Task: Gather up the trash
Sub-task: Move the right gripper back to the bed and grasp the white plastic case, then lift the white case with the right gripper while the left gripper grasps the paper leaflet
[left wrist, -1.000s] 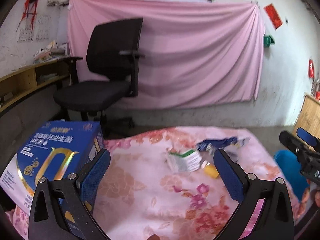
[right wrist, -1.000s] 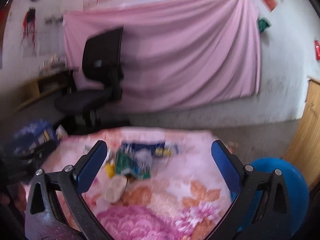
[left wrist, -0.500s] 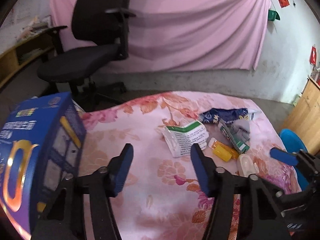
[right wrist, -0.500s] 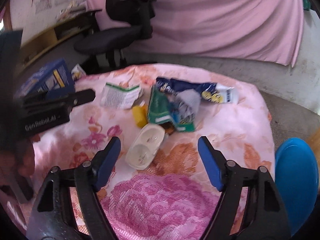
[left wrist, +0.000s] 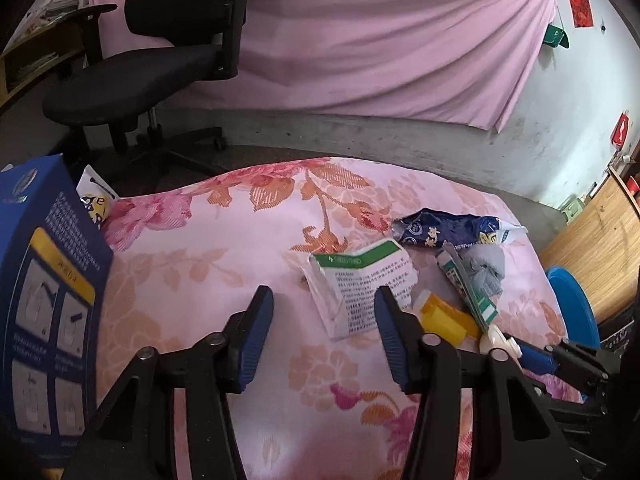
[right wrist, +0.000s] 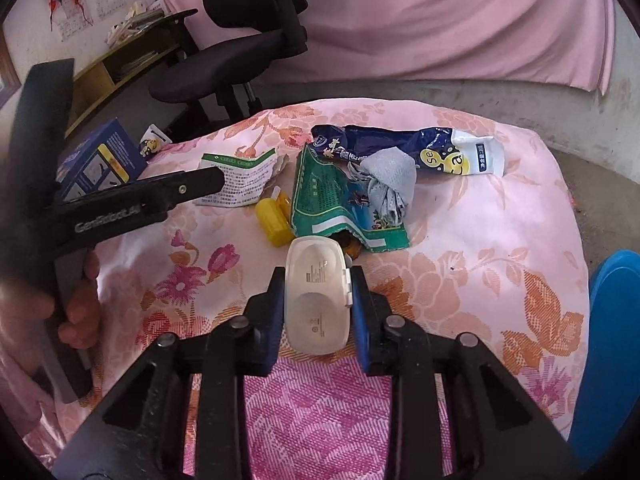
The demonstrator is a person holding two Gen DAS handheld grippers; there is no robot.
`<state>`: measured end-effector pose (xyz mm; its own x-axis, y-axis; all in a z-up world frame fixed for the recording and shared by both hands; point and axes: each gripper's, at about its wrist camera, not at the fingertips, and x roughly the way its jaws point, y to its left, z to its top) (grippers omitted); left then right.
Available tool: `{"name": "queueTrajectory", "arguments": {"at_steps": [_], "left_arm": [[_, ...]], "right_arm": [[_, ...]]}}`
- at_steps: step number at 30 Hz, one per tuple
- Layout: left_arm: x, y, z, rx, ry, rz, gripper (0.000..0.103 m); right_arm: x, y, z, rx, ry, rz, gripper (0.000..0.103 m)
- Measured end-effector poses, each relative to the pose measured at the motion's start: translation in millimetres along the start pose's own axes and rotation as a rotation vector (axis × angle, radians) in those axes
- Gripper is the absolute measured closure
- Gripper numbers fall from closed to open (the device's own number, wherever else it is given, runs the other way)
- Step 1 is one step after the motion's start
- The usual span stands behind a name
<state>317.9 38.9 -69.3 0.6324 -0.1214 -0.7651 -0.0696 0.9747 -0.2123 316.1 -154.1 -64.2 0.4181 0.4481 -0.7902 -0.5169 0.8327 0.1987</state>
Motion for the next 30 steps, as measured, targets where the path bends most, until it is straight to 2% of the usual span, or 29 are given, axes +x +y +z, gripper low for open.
{"name": "queueTrajectory", "arguments": {"at_steps": [5,9,15,20,30], "left_arm": [[3.4,0.1,1.5,0.005,0.013,-0.012,0.088],[-1.6,-3.0,-0.9,0.020,-0.010,-0.010,0.098],[-19.2,-5.9,-11.6,0.033,-0.059,-0.011,0.103],[-36.6,-12.7,-19.0,0.050,-0.137,0.010,0.103],[-65.4,-20.0,-33.3,0.078,-0.229,0.011,0.103]], "right_arm": [[-3.4,1.8,-1.4,-0.009,-0.006,0.002,0.044],[-6.0,4.1,-4.1,-0.021,-0.011,0.004,0.044],[-18.3,6.4,-9.1,-0.030,-0.048,0.013,0.044],[-37.7,3.7,-12.4,-0.027,-0.131,0.020,0.044],[-54.4,-0.3,-14.0,-0.008,-0.216,0.023,0.044]]}}
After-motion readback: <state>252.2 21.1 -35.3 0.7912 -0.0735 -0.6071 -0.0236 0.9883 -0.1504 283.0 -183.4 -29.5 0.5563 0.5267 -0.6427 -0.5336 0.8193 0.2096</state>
